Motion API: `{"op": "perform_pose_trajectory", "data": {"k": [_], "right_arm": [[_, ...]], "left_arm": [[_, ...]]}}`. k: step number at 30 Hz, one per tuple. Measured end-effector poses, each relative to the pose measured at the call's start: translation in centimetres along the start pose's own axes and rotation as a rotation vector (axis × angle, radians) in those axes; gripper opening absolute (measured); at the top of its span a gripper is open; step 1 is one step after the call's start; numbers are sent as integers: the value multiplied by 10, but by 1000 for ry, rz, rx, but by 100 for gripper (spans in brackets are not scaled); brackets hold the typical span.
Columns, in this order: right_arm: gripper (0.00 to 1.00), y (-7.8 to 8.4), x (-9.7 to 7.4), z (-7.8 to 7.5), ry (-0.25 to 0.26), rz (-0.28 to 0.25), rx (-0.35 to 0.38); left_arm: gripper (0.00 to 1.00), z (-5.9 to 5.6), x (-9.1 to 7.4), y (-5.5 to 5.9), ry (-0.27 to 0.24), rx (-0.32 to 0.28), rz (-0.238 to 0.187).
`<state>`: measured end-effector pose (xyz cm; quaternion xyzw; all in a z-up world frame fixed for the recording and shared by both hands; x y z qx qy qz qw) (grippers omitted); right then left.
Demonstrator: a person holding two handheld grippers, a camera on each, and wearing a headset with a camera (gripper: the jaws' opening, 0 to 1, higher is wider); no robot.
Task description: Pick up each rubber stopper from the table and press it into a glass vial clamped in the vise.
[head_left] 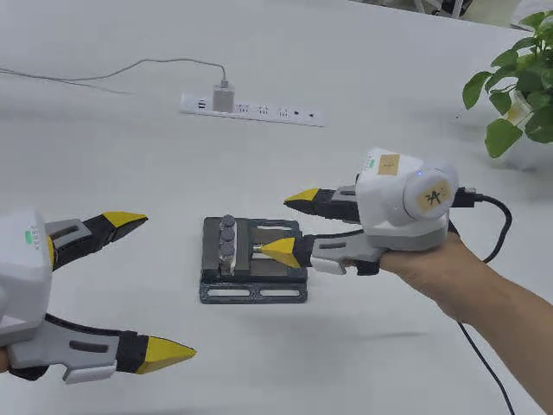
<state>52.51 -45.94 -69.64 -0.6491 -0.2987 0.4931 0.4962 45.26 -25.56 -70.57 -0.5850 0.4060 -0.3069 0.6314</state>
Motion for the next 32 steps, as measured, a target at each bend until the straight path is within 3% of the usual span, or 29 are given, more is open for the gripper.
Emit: {"op": "perform_pose_trajectory", "data": {"k": [18,24,32], "right_arm": [[73,33,-39,8,-23,-4,32],[81,49,-47,9,-32,42,26],[85,61,-50,7,-27,75,22]], "left_arm": [[99,9,1,11,-1,-6,37],[99,11,1,19,-2,-12,46],[99,15,1,26,-6,-18,58]]}}
Point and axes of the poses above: the centre of the closed fingertips' face, and the gripper's own axes: x roughly forward along the fingers, z roughly to its left, y roughly out of its underside, the point moved 7 cm from there along -x, roughly backward along the fingers, and after that the axes turned 15 degrees about -z, right-handed, at the moved point
